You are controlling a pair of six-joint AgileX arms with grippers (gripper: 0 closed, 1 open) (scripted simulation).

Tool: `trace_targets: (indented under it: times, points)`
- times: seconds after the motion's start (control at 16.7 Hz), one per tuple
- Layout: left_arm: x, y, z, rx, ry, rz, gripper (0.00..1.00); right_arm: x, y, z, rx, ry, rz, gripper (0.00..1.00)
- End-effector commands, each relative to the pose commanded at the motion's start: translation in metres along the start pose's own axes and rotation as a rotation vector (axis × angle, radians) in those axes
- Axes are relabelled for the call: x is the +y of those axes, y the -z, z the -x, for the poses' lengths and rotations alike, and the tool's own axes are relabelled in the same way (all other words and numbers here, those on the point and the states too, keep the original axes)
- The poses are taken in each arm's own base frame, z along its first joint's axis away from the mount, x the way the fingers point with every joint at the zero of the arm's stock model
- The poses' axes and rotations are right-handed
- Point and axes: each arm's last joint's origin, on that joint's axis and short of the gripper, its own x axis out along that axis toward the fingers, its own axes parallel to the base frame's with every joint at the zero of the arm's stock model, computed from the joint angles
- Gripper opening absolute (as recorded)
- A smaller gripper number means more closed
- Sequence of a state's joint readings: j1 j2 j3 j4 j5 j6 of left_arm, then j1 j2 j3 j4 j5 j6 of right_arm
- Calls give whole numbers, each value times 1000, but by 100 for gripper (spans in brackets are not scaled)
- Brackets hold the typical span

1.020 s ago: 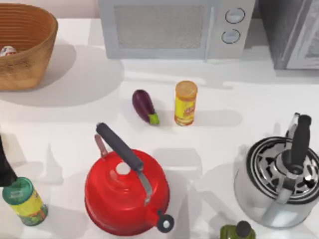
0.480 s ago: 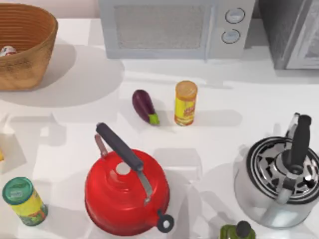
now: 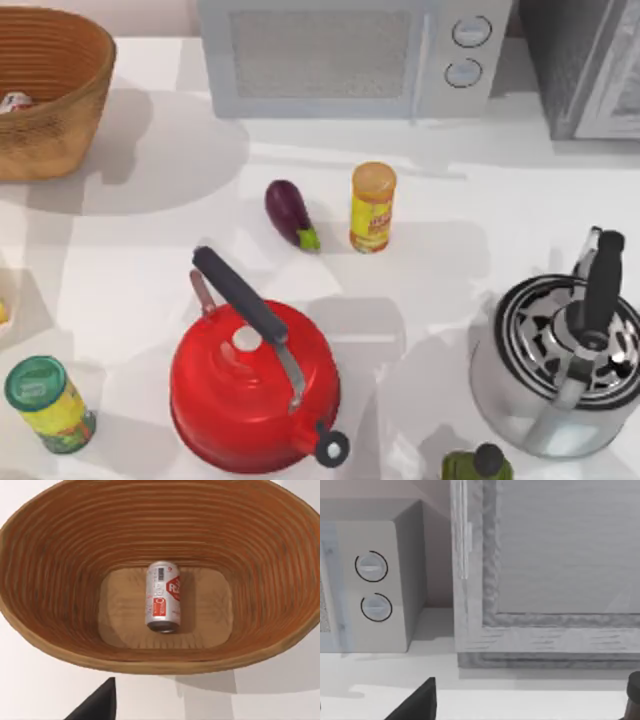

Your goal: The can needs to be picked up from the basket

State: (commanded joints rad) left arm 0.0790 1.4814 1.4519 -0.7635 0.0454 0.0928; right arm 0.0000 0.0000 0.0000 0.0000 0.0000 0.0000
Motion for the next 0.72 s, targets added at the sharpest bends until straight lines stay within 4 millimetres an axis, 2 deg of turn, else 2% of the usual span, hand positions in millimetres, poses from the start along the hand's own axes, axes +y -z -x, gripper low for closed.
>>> trace_targets:
  times: [0.12, 0.3, 0.54, 0.72]
  points:
    - [8, -25, -41, 117, 11, 2, 100, 0, 0, 0, 0, 0, 0, 100]
    - [19, -45, -106, 276, 30, 9, 100, 0, 0, 0, 0, 0, 0, 100]
    - [32, -46, -184, 445, 54, 20, 100, 0, 0, 0, 0, 0, 0, 100]
    - [38, -37, -224, 528, 68, 26, 100, 0, 0, 0, 0, 0, 0, 100]
